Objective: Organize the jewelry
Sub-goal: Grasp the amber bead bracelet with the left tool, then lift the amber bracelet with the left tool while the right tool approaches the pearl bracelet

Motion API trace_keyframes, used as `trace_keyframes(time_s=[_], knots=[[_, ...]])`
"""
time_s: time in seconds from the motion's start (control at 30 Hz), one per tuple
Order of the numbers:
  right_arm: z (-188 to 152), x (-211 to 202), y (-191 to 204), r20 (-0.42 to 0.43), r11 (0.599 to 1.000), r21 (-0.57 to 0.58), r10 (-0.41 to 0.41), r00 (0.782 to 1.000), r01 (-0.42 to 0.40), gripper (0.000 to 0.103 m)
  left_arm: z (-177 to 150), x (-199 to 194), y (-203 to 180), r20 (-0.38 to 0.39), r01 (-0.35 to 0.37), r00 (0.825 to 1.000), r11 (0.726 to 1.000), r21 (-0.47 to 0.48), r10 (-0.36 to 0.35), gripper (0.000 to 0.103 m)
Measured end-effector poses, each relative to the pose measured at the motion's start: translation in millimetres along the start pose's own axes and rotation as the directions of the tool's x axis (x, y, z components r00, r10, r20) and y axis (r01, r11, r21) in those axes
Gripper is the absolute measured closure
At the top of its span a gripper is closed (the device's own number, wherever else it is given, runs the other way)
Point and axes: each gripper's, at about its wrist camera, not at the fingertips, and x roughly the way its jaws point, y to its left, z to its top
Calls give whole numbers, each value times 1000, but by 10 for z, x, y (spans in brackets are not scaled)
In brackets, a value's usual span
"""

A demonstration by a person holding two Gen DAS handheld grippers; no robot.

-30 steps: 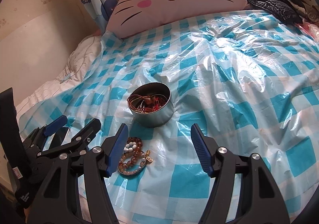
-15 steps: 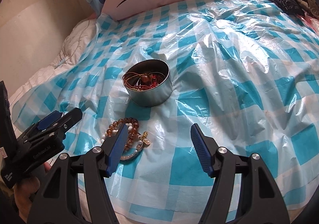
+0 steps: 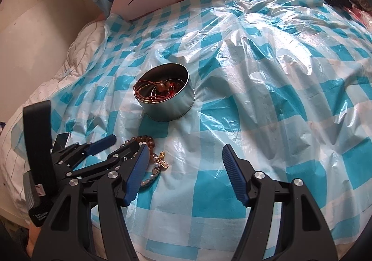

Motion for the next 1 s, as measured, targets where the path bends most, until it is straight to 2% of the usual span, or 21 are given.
trace_keyframes(time_s=[0.03, 0.13, 0.27, 0.4, 0.57, 0.67, 0.97, 1.0], knots=[[-3, 1, -9, -3, 1000, 5, 3, 1000, -3, 41, -9, 27, 29, -21, 27, 999, 999, -20, -27, 90], [-7, 21, -10, -15, 1000, 5, 2, 1000, -2, 41, -32, -49, 109, 0, 104, 994, 991, -79, -105, 91], [-25, 69, 43, -37, 1000, -19, 0, 999, -1, 41, -30, -240, 297, 97, 199, 978, 963, -180, -184, 91], [-57, 149, 157, -68, 998, -69, 4, 998, -9, 41, -3, -506, 380, 236, 259, 949, 944, -205, -209, 91], [-121, 268, 474, -94, 977, -210, 18, 995, -37, 41, 71, -711, 383, 341, 265, 921, 944, -195, -188, 91], [-187, 360, 565, -136, 966, -254, 12, 991, -46, 41, 77, -780, 439, 375, 275, 909, 938, -213, -182, 91], [-239, 634, 673, -185, 946, -323, -66, 981, 2, 41, 78, -808, 435, 383, 290, 903, 935, -202, -197, 91], [-249, 678, 695, -194, 941, -337, -75, 978, 5, 45, 79, -805, 433, 381, 291, 903, 935, -202, -198, 91]])
